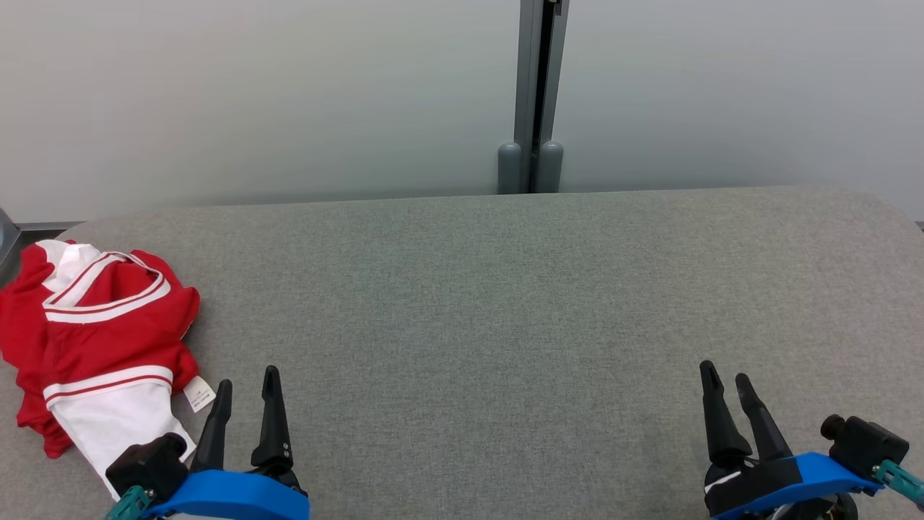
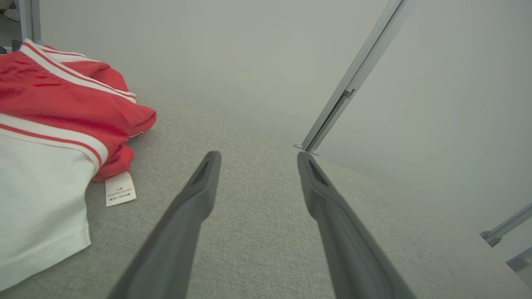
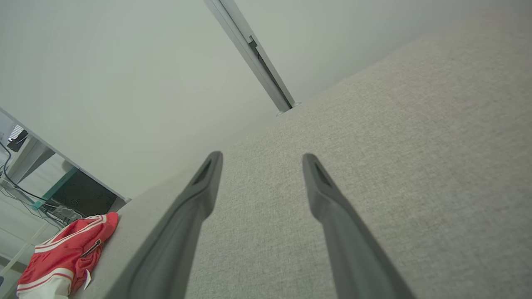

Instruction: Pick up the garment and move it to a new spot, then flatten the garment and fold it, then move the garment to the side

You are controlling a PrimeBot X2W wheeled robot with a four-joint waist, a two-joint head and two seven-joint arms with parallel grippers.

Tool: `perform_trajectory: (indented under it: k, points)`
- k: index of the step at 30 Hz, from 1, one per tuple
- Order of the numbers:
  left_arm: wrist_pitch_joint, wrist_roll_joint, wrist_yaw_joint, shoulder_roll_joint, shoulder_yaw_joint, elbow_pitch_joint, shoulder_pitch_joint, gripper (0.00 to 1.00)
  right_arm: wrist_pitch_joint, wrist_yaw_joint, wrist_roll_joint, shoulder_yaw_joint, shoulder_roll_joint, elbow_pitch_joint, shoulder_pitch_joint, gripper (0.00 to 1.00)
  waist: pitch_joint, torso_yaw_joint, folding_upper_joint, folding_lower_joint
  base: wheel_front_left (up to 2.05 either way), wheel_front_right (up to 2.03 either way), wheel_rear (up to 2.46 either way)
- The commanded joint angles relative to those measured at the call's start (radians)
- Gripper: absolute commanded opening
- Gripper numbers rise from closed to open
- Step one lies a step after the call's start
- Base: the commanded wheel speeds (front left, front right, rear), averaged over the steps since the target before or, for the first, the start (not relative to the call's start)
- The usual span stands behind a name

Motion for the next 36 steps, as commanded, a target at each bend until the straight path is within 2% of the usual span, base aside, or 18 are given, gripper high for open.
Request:
perform_trajectory:
  k: [1, 19, 36]
  points:
    - [-0.01, 0.028, 0.004, 0.009, -0.002, -0.006, 0.003, 1.0, -0.011, 0.002, -0.032, 0.0, -0.008, -0.005, -0.002, 1.0, -0.001, 0.001, -0.0001, 0.0, 0.0, 0.0, 0.0]
    - [-0.053, 0.172, 0.003, 0.005, -0.018, 0.017, 0.002, 1.0, -0.053, 0.002, -0.19, 0.011, -0.009, 0.018, 0.005, 1.0, -0.008, 0.013, -0.0001, 0.0, 0.0, 0.0, 0.0]
    - [-0.087, 0.262, 0.019, -0.003, -0.019, 0.052, 0.005, 1.0, -0.088, 0.002, -0.33, -0.003, -0.01, 0.018, 0.01, 1.0, -0.012, 0.009, -0.0001, 0.0, 0.0, 0.0, 0.0]
